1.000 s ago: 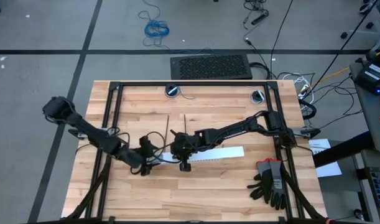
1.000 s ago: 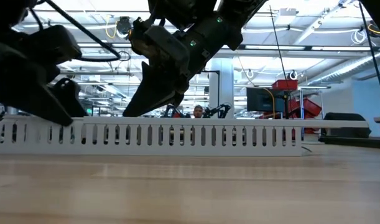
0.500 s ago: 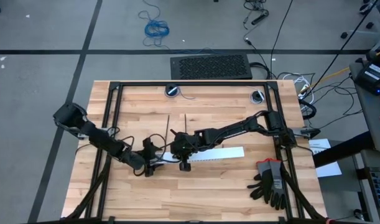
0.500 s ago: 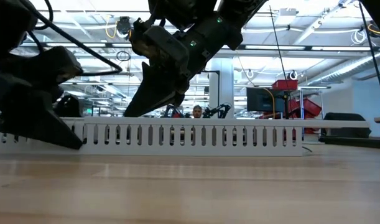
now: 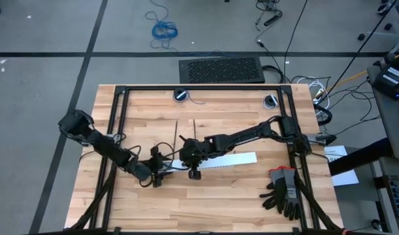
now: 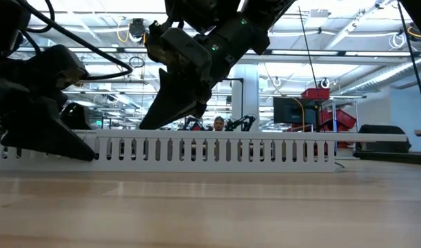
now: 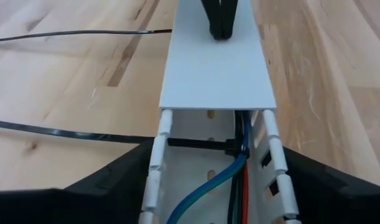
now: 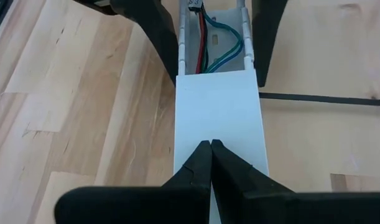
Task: Ziptie cables
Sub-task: Close the white cable duct
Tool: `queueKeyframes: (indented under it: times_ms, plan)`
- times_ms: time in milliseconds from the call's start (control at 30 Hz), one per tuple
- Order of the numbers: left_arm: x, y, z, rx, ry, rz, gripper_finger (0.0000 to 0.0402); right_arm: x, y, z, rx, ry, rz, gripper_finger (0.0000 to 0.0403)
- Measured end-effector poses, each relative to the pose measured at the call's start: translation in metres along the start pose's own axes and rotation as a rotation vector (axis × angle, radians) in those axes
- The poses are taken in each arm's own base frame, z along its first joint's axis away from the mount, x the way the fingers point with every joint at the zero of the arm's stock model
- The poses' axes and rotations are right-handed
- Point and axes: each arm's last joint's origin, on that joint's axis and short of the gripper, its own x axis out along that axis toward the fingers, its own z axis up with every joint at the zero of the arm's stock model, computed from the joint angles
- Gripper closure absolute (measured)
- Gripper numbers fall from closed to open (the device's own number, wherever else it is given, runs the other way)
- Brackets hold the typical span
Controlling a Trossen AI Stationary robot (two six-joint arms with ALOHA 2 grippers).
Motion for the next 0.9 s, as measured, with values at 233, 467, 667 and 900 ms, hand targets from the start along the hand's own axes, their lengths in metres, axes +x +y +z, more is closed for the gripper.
queueKeyframes:
  times_ms: [233,467,667,900]
  plan:
    - [0.005,0.003,-0.004,-0.006,0.037,-0.004,0.0130,0.003,0.000,0.003,0.012,-0.048,0.032,0.0403]
    - [0.007,0.003,-0.006,-0.026,0.050,-0.004,0.0151,-0.004,0.001,0.007,-0.013,-0.062,0.014,0.0403]
    - [0.007,0.004,-0.006,-0.028,0.051,-0.003,0.0166,-0.019,0.002,0.013,-0.032,-0.074,-0.001,0.0403]
    - [0.007,0.004,-0.006,-0.028,0.053,-0.004,0.0167,-0.035,0.007,0.019,-0.045,-0.083,0.003,0.0403]
